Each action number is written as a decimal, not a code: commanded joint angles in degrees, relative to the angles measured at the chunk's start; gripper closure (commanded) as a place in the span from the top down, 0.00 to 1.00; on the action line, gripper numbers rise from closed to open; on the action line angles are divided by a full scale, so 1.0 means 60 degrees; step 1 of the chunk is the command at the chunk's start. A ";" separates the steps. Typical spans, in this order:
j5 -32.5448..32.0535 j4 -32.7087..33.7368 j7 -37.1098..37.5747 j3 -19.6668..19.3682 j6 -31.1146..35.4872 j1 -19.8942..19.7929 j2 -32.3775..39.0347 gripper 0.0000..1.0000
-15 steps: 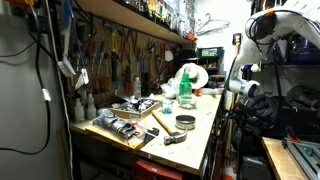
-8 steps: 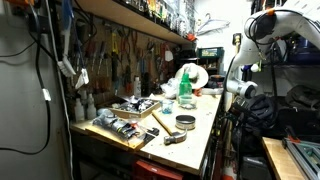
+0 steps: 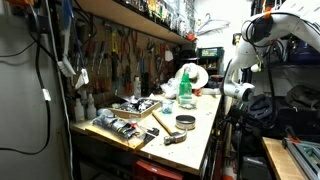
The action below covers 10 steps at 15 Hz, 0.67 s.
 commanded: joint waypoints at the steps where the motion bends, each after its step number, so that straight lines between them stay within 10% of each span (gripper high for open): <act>1: -0.0738 -0.0338 0.0334 -0.0312 0.0458 0.0293 -0.0091 1.00; 10: -0.3876 -0.1192 0.1277 -0.1024 0.1389 0.0543 -0.0271 1.00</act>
